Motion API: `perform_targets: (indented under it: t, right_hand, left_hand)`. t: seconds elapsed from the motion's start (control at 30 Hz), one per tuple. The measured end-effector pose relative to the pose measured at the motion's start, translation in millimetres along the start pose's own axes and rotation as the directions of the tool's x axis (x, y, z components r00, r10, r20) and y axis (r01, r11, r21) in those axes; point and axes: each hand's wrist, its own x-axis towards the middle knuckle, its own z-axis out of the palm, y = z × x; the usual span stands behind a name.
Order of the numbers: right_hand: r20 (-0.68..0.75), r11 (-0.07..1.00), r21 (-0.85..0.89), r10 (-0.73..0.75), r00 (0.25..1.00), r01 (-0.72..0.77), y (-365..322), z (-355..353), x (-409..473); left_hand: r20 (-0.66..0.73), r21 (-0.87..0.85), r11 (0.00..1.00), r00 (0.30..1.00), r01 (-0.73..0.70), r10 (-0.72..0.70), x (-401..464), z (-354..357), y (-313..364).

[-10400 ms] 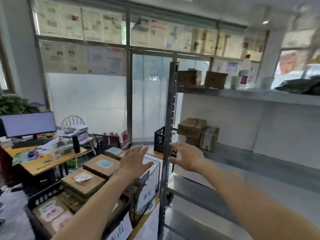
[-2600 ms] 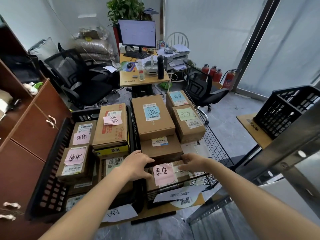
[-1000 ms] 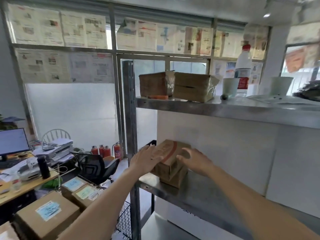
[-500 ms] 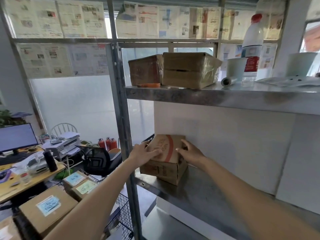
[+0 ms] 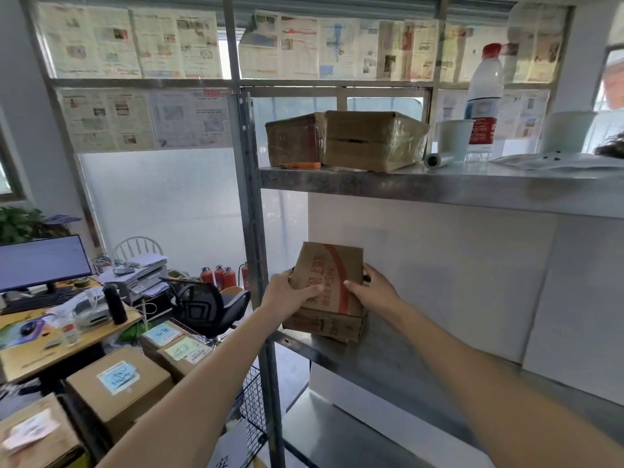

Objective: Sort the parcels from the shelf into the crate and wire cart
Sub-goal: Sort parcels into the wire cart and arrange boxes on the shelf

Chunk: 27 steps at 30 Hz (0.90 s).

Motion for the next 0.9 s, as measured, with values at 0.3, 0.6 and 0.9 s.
perform_targets:
  t: [0.3, 0.6, 0.9]
  right_hand:
    - [-0.006, 0.982, 0.179, -0.053, 0.999, 0.053, -33.3, 0.4, -101.3]
    - [0.018, 0.979, 0.107, -0.178, 0.984, 0.175, -87.5, 53.9, -199.4]
    - [0.263, 0.958, 0.218, -0.239, 0.935, 0.183, -147.0, 103.9, -259.5]
  left_hand:
    - [0.021, -0.502, 0.864, 1.000, 0.028, -0.020, -109.1, -24.5, 10.8]
    - [-0.228, -0.452, 0.885, 0.974, -0.116, 0.011, -236.5, -71.1, 16.5]
    - [-0.322, -0.664, 0.728, 0.944, -0.170, -0.074, -310.5, -128.2, 11.9]
